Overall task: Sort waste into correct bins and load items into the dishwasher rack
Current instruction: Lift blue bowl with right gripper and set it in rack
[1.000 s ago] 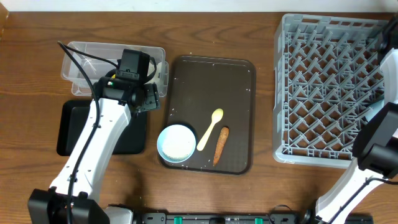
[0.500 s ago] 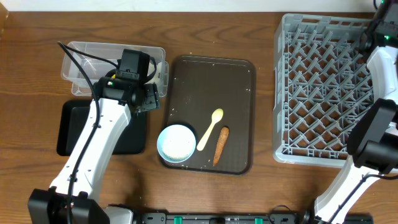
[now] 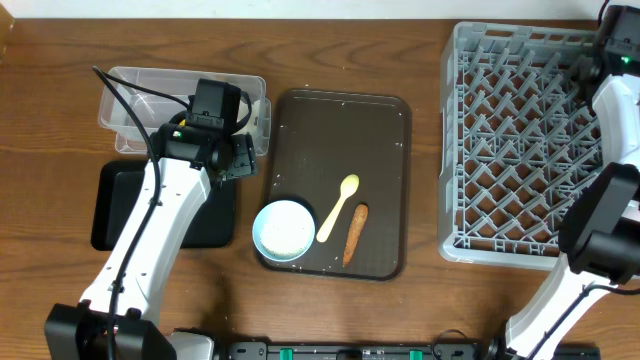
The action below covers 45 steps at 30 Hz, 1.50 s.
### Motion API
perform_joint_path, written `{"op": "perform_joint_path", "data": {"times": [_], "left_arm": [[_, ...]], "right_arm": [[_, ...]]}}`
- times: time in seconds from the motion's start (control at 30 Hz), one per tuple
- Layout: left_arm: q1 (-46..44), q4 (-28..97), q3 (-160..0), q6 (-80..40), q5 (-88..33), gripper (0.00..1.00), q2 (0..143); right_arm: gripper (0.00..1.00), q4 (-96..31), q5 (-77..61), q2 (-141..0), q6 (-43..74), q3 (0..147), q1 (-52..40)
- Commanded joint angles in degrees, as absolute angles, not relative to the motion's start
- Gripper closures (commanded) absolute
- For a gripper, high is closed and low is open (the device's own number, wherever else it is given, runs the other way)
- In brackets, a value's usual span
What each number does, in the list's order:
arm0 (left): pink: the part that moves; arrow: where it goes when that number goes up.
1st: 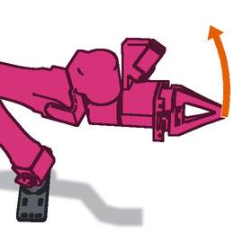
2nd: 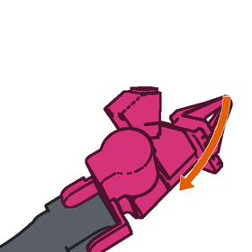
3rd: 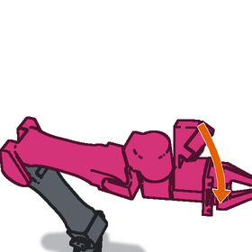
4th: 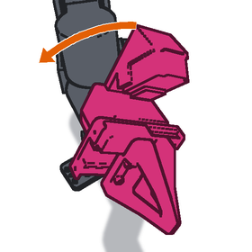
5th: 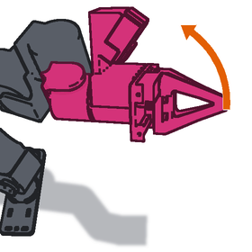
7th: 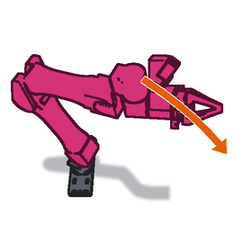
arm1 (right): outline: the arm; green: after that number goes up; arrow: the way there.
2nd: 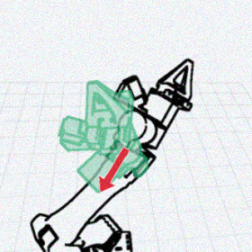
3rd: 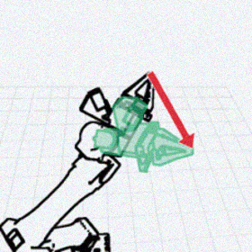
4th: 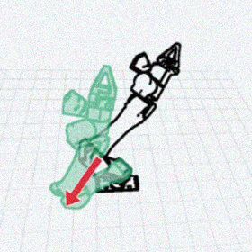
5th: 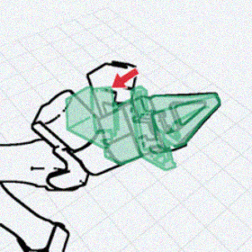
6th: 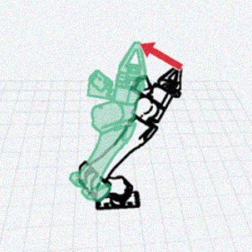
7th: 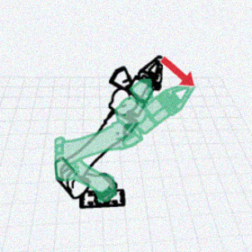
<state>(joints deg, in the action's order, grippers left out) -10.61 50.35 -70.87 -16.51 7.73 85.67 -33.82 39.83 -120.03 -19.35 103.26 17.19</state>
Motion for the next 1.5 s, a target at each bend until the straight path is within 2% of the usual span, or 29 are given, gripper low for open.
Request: {"op": "perform_joint_path", "data": {"times": [0.0,0.6,0.7,1.17,1.3,1.47], "left_arm": [[-10.52,50.59,-71.48,-16.82,8.60,0.23,85.41],[-10.52,51.00,-71.48,-16.82,8.58,0.23,85.41],[-10.52,51.00,-71.48,-16.82,8.58,0.23,85.41],[-10.52,51.31,-71.48,-16.82,8.56,0.23,85.41],[-10.52,51.31,-71.48,-16.82,8.56,0.23,85.41],[-10.52,51.31,-71.48,-16.82,8.56,0.23,85.41]], "right_arm": [[0.21,-33.67,38.28,-114.15,-16.25,103.42,18.00],[0.21,-35.29,34.96,-111.96,-8.36,103.39,26.00],[0.20,-35.94,30.48,-111.96,-6.87,103.42,27.73],[0.18,-38.76,27.42,-110.41,-6.90,103.42,27.73],[0.17,-39.72,21.08,-107.22,-8.03,103.42,27.73],[0.16,-42.30,2.39,-102.13,-10.33,103.42,27.59]]}}
